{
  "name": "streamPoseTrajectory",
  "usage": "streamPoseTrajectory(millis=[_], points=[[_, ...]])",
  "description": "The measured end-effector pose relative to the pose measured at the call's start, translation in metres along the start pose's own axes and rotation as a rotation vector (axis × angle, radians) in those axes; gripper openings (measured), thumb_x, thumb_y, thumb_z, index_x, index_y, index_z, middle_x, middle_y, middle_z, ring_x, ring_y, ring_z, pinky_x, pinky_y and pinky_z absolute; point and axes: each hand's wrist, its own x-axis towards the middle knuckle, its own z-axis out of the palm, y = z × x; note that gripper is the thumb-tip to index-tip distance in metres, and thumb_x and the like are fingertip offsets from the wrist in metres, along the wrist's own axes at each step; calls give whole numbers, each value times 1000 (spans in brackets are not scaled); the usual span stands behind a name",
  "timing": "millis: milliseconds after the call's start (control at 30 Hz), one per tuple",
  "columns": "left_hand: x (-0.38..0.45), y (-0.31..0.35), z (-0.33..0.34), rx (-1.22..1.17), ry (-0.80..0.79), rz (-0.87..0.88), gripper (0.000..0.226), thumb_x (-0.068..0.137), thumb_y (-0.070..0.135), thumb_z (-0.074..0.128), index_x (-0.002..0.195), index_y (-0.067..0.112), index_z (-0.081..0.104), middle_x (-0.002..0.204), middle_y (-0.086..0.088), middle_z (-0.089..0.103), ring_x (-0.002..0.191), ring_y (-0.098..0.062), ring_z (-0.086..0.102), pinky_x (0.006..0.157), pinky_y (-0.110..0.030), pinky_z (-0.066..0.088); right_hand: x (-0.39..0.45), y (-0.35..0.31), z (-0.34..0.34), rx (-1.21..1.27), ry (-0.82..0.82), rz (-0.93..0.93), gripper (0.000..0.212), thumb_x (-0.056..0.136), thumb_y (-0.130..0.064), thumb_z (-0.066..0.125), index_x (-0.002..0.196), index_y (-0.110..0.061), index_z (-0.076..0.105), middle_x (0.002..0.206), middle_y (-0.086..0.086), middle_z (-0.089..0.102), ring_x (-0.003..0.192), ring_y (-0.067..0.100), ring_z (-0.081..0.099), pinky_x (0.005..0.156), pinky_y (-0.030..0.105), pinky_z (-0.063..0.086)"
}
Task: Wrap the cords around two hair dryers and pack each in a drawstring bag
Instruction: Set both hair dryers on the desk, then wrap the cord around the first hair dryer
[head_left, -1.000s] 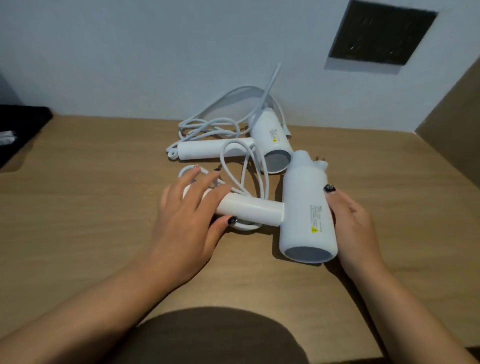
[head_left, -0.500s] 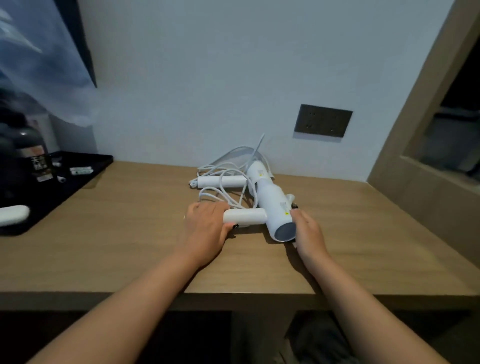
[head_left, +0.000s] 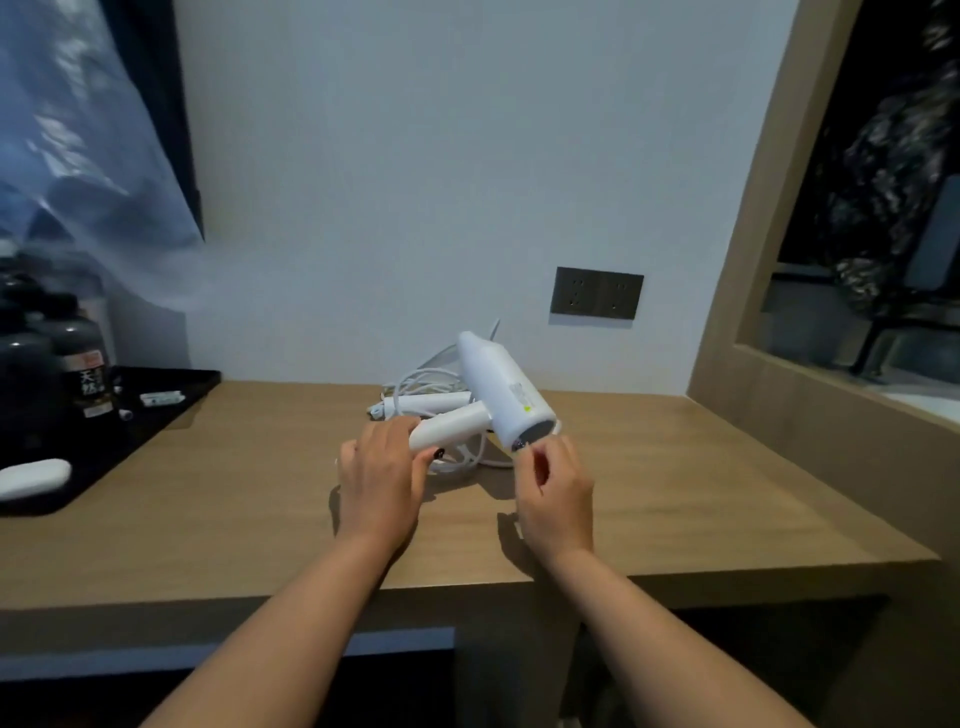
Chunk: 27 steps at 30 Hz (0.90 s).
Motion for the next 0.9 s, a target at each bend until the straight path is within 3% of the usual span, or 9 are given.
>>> streamPoseTrajectory(millis=[67,267,400,500,600,667,733,800,900], points=[[1,0,-2,-26,8,-42,30,82,19,72,110,15,61,99,-3,64,90,-27,57,73,-33,29,0,-2,1,0,-79,-123,24,90,-30,43,74,-14,51,79,-2,47,68,7,38,60,14,32],[1,0,-5,-84,-20,-106,31,87,22,67,116,17,59,105,0,63,96,-22,52,77,-30,26,5,3,19,-77,-220,-192,39,92,-37,35,99,-11,64,100,2,55,88,11,49,71,23,42],[6,-6,0,-95,16,-170,32,87,21,68,116,15,59,107,-2,64,97,-23,53,79,-30,29,11,-3,36,-34,-219,-175,48,92,-39,33,114,-9,64,111,5,59,100,9,50,79,21,45],[10,-7,3,-115,15,-210,33,88,20,66,119,13,58,110,-4,63,100,-24,52,83,-35,35,15,-9,50,14,-297,-135,47,95,-35,36,129,-9,56,125,6,58,112,11,50,88,5,34],[13,-9,8,-164,17,-199,33,88,19,66,119,13,58,111,-4,63,101,-24,52,85,-35,35,19,-12,61,29,-309,-51,47,96,-31,40,136,-9,52,128,9,57,116,17,51,93,16,34],[14,-12,13,-203,1,-153,33,88,21,67,118,13,59,113,-3,63,103,-24,52,87,-36,35,25,-12,65,175,-293,90,42,95,-31,46,130,-13,58,117,7,62,105,18,55,90,30,43],[13,-14,19,-232,-54,-64,33,88,28,66,118,14,59,111,-2,63,102,-24,53,88,-39,40,30,-13,63,390,-220,266,26,91,-34,53,108,-20,68,101,2,70,98,18,62,90,40,50],[14,-14,23,-255,-96,17,37,88,37,62,116,14,61,108,-2,63,100,-23,54,85,-38,45,35,-15,60,653,-154,438,10,93,-24,61,95,-20,69,94,-2,72,96,17,65,93,41,50],[19,-12,29,-275,-101,79,42,86,45,56,112,12,62,105,-2,64,97,-22,56,82,-36,47,45,-14,61,798,-83,540,8,89,-14,67,96,-11,71,96,4,74,95,16,66,92,39,52]])
